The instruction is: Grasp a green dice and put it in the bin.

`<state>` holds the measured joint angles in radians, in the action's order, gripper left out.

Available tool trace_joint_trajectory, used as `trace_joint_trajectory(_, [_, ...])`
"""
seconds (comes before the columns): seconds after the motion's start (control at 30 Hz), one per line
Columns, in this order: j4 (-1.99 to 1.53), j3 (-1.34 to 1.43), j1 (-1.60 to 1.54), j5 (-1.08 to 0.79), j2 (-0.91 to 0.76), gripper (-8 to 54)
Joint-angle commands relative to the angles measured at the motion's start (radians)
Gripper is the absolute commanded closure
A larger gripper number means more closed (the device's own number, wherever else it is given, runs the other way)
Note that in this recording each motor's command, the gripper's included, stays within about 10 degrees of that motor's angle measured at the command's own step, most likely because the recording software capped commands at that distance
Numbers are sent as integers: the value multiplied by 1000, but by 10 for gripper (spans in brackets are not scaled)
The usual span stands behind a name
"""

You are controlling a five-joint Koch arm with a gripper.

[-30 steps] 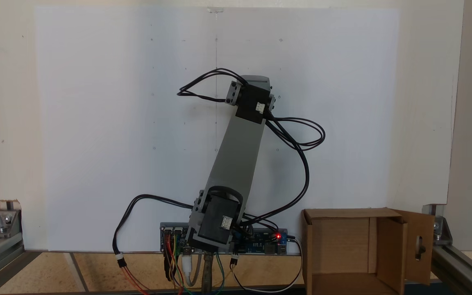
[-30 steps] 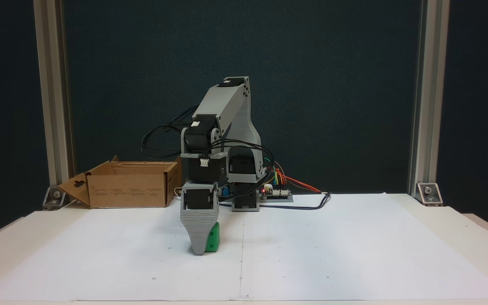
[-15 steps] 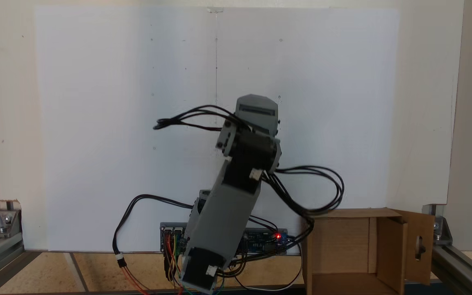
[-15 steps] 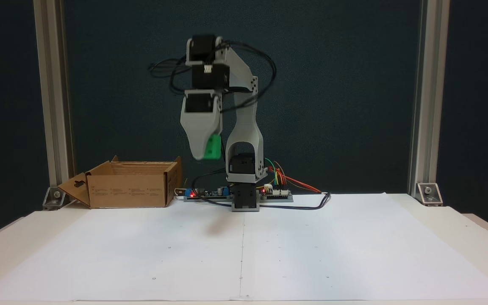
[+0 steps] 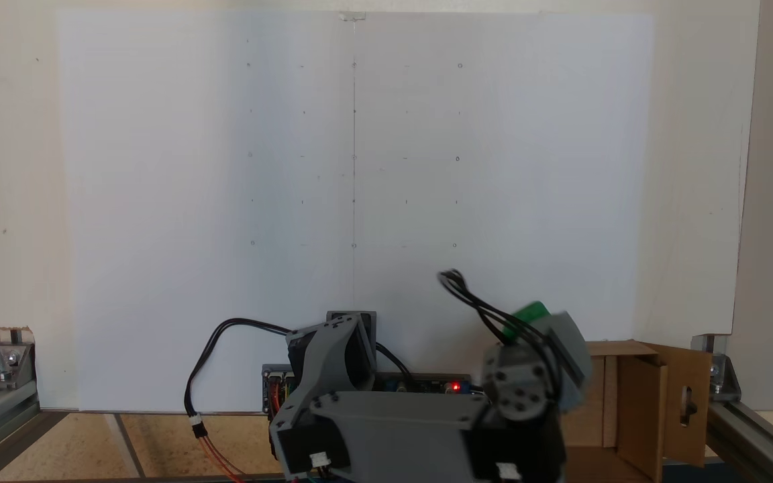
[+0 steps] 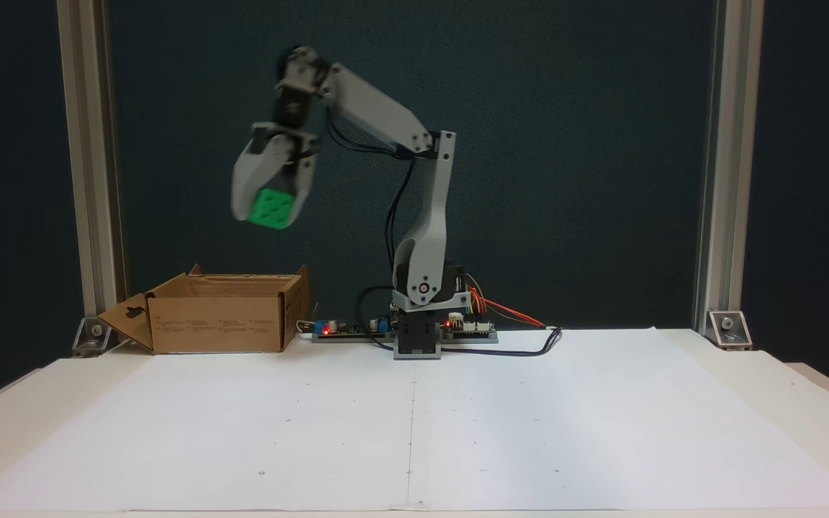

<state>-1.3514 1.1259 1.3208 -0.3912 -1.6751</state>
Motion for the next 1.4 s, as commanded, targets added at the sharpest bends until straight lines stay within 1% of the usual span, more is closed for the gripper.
trace_joint_trajectory(0.0, [69,-37,159,-86,46,341])
trace_joint_trajectory(0.13, [204,-37,443,-124,164,341])
trace_joint_trajectory(0.23, [319,-37,538,-132,261,341])
trace_joint_trajectory(0.33, [400,-37,584,-164,360,342])
trace_joint_trajectory(0.43, [408,-37,592,-201,445,341])
trace_joint_trajectory(0.63, [413,-35,592,-202,509,341])
trace_joint_trajectory(0.67, [413,-35,592,-202,518,293])
trace_joint_trajectory(0.7, [411,-31,592,-201,522,202])
trace_joint_trajectory(0.73, [413,-20,592,-199,523,135])
trace_joint_trajectory(0.77, [413,-12,592,-199,525,112])
trace_joint_trajectory(0.83, [433,-14,588,-198,523,28])
trace_joint_trajectory(0.87, [453,-15,583,-195,523,-3])
trace_joint_trajectory(0.9, [469,-17,571,-190,522,-3])
trace_joint_trajectory(0.97, [472,-20,523,-132,474,-3])
trace_joint_trajectory(1.0, [472,-20,489,-78,426,-1])
trace_joint_trajectory(1.03, [474,-20,431,5,339,1])
trace_joint_trajectory(1.07, [474,-20,382,58,313,4])
trace_joint_trajectory(1.27, [512,-20,-13,294,8,9])
trace_joint_trajectory(1.37, [514,-17,-233,347,-83,9])
